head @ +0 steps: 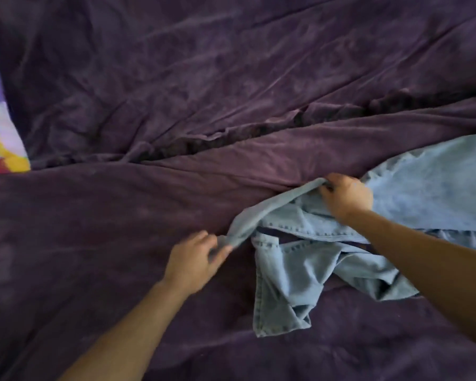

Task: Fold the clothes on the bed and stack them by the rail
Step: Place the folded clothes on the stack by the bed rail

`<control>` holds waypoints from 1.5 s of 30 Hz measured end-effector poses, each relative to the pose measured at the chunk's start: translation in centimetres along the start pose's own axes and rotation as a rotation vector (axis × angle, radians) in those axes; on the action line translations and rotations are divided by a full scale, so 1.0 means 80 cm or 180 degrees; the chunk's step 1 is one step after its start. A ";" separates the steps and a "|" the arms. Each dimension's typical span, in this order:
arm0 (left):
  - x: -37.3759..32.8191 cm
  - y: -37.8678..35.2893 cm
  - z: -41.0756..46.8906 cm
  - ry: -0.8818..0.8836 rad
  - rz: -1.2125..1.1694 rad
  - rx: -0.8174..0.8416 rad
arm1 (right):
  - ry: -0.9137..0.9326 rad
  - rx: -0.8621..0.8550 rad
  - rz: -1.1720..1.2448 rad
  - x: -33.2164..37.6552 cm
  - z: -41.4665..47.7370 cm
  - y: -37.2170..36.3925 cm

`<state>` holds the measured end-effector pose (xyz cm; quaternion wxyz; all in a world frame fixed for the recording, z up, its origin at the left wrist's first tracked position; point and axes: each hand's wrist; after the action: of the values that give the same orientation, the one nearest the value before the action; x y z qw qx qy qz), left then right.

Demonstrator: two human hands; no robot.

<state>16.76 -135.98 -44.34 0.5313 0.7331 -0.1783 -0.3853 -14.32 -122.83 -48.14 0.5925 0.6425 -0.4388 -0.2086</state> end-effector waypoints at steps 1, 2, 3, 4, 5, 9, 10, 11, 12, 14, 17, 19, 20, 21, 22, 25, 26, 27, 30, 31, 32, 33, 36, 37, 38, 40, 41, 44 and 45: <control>-0.004 -0.004 -0.019 0.0078 -0.0068 0.0310 | -0.0119 0.0042 -0.0168 -0.004 -0.002 0.004; -0.004 -0.008 -0.032 0.0198 -0.0072 0.0510 | -0.0153 0.0155 -0.0373 -0.007 -0.003 0.004; 0.002 -0.013 -0.039 0.0325 -0.0045 0.0517 | -0.0067 0.0259 -0.0544 -0.008 -0.006 0.004; 0.009 -0.018 -0.040 0.0403 -0.0051 0.0300 | 0.0122 0.0290 -0.0632 -0.006 -0.009 0.002; 0.014 -0.024 -0.037 0.0471 -0.0074 0.0007 | 0.0357 0.0243 -0.0630 -0.002 -0.011 -0.001; 0.022 -0.047 0.001 0.0431 -0.0235 0.0497 | 0.0708 -0.0081 -0.0243 0.022 -0.018 -0.018; 0.018 -0.052 0.005 0.0302 -0.0137 0.0683 | 0.0641 -0.0111 -0.0132 0.024 -0.020 -0.021; 0.011 -0.054 0.002 0.0205 -0.0117 0.0639 | 0.0564 -0.0127 -0.0007 0.024 -0.022 -0.021; 0.007 -0.051 -0.001 0.0218 -0.0241 0.0490 | 0.0466 -0.0160 0.0120 0.022 -0.024 -0.018; 0.012 -0.032 -0.015 0.0369 -0.0514 -0.0186 | 0.0225 -0.0259 0.0309 0.017 -0.025 -0.002; 0.056 0.008 -0.021 0.0193 -0.0149 -0.1458 | 0.0003 -0.0377 0.0432 0.025 -0.001 0.027; 0.088 0.033 -0.016 0.0017 0.0378 -0.1676 | 0.0014 -0.0425 0.0438 0.043 0.026 0.037; 0.100 0.040 -0.013 -0.0020 0.0629 -0.1563 | 0.0046 -0.0428 0.0439 0.054 0.038 0.039; 0.107 0.042 -0.012 -0.0034 0.0839 -0.1314 | 0.0061 -0.0382 0.0420 0.063 0.048 0.039; 0.113 0.041 -0.011 -0.0030 0.0946 -0.1014 | 0.0047 -0.0294 0.0360 0.070 0.055 0.036; 0.126 0.028 0.006 0.0655 0.0467 -0.0858 | 0.0159 -0.0222 0.0079 0.080 0.053 0.018; 0.130 0.021 0.020 0.1205 0.0000 -0.1037 | 0.0297 -0.0255 -0.0007 0.079 0.047 0.009; 0.130 0.015 0.038 0.1786 -0.0517 -0.1149 | 0.0464 -0.0284 -0.0105 0.076 0.039 0.000; 0.125 -0.014 0.082 0.2637 -0.1621 -0.0945 | 0.0884 0.0025 -0.0421 0.060 0.009 -0.032; 0.120 -0.022 0.089 0.2647 -0.1732 -0.0896 | 0.0870 0.0254 -0.0476 0.052 0.000 -0.042; 0.116 -0.028 0.093 0.2617 -0.1798 -0.0945 | 0.0778 0.0436 -0.0457 0.045 -0.008 -0.049; 0.112 -0.027 0.097 0.2551 -0.1858 -0.1100 | 0.0648 0.0517 -0.0362 0.036 -0.014 -0.053; 0.115 -0.001 0.110 0.2262 -0.1561 -0.1617 | 0.0260 0.0170 0.0103 0.015 -0.026 -0.045; 0.120 0.011 0.117 0.2304 -0.1345 -0.1727 | 0.0165 -0.0008 0.0208 0.008 -0.029 -0.038; 0.126 0.022 0.125 0.2406 -0.1116 -0.1818 | 0.0080 -0.0152 0.0239 0.000 -0.033 -0.029; 0.132 0.041 0.137 0.2619 -0.0641 -0.1917 | -0.0052 -0.0369 0.0182 -0.015 -0.047 -0.010; 0.128 0.047 0.139 0.2583 -0.0433 -0.1961 | -0.0080 -0.0471 0.0166 -0.025 -0.056 -0.001; 0.082 0.042 0.110 0.1840 -0.0184 -0.2079 | -0.0040 -0.0674 0.0150 -0.056 -0.093 0.015; 0.059 0.028 0.088 0.1622 -0.0270 -0.1995 | -0.0072 -0.0697 0.0121 -0.068 -0.108 0.016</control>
<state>14.79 -144.50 -45.06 0.7398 0.6144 0.1156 -0.2486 -10.81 -113.33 -46.47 0.6581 0.5631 -0.4321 -0.2513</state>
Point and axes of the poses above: each hand's wrist, its own z-axis towards the middle knuckle, its own y-axis out of the back of the hand, x = y × z, and after that the axes turned 10 degrees about -x, right-handed
